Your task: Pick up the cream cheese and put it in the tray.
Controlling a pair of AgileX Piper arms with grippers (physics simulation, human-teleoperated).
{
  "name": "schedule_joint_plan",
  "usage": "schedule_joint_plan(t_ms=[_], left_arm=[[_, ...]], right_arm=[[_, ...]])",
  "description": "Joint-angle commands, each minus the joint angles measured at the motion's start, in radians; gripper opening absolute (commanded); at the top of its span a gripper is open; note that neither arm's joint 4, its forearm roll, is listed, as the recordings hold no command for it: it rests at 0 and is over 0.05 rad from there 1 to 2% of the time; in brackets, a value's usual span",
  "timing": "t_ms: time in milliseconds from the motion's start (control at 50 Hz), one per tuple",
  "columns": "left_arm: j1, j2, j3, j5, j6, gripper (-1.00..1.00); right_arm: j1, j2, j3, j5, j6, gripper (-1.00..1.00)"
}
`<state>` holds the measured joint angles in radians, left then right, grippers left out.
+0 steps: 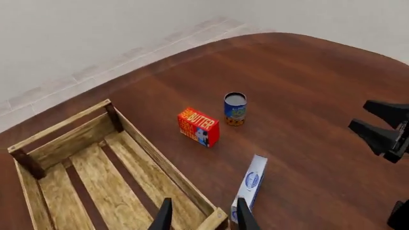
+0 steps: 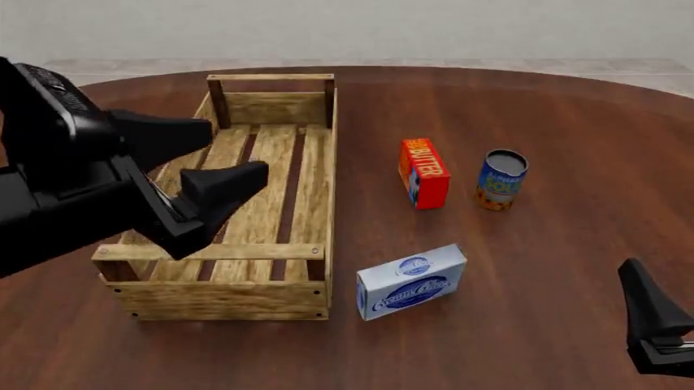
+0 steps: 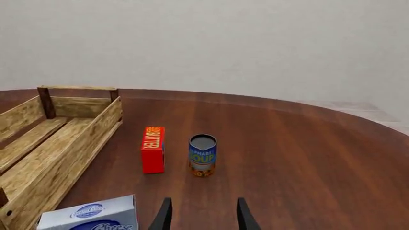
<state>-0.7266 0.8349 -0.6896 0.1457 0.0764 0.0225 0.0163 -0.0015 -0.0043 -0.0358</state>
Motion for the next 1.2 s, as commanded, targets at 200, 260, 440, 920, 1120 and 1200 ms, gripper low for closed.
schedule_joint_plan(t_ms=[200,260,440,920,1120,1200], left_arm=[[-0.115,0.237,-0.135,0.053,0.052,1.00],[-0.132,0.251,-0.151,0.060,0.056,1.00],[-0.223,0.380,-0.199,0.080,0.094,1.00],[-0.263,0.577,-0.307,0.117,0.125,1.00],[-0.252,0.645,-0.341,0.181,0.208,1.00],[-0.252,0.664,-0.379,0.213,0.225,1.00]], right_arm=[[0.003,-0.014,-0.004,0.001,0.005,1.00],[0.003,-0.014,-0.004,0.000,0.007,1.00],[0.008,-0.015,-0.009,0.005,0.010,1.00],[0.017,-0.015,-0.004,0.001,0.016,1.00],[0.024,-0.013,-0.003,0.007,0.018,1.00],[0.027,-0.013,-0.002,0.010,0.018,1.00]])
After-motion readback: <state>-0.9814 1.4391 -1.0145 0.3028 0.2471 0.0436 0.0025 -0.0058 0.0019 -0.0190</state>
